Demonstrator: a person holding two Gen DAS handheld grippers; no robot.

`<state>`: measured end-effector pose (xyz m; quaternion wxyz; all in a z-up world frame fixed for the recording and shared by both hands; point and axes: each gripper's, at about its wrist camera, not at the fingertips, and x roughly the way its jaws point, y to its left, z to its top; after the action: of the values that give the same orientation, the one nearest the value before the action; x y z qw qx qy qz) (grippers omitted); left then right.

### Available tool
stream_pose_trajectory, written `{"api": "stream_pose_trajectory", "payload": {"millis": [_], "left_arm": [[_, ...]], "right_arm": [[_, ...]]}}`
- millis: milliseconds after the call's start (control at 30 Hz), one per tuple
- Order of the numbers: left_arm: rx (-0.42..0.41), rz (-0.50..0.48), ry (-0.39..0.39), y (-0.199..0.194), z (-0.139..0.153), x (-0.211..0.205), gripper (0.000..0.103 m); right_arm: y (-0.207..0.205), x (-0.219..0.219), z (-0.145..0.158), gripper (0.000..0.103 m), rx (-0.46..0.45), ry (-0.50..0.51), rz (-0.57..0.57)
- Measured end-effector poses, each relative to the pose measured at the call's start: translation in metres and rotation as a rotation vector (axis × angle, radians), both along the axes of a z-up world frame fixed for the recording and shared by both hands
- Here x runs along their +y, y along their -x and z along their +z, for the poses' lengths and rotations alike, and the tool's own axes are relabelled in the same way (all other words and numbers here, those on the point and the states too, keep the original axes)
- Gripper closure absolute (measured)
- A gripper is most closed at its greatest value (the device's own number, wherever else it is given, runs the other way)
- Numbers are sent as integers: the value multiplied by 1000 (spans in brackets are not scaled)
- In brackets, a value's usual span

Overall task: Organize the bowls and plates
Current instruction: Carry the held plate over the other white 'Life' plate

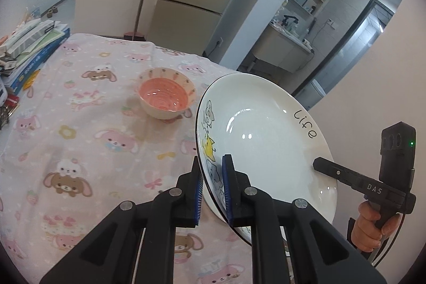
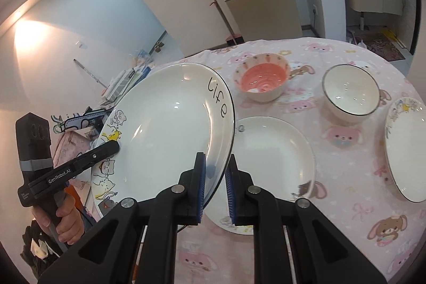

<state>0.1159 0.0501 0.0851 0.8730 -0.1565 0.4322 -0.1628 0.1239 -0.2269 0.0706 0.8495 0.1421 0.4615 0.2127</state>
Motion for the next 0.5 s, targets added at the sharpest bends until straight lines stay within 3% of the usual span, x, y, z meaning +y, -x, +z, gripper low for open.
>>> {"api": "stream_pose_trajectory", "payload": {"millis": [500], "left_arm": [[98, -43, -43, -24, -60, -46, 88]], "right_arm": [[-10, -46, -55, 86, 82, 20, -61]]}}
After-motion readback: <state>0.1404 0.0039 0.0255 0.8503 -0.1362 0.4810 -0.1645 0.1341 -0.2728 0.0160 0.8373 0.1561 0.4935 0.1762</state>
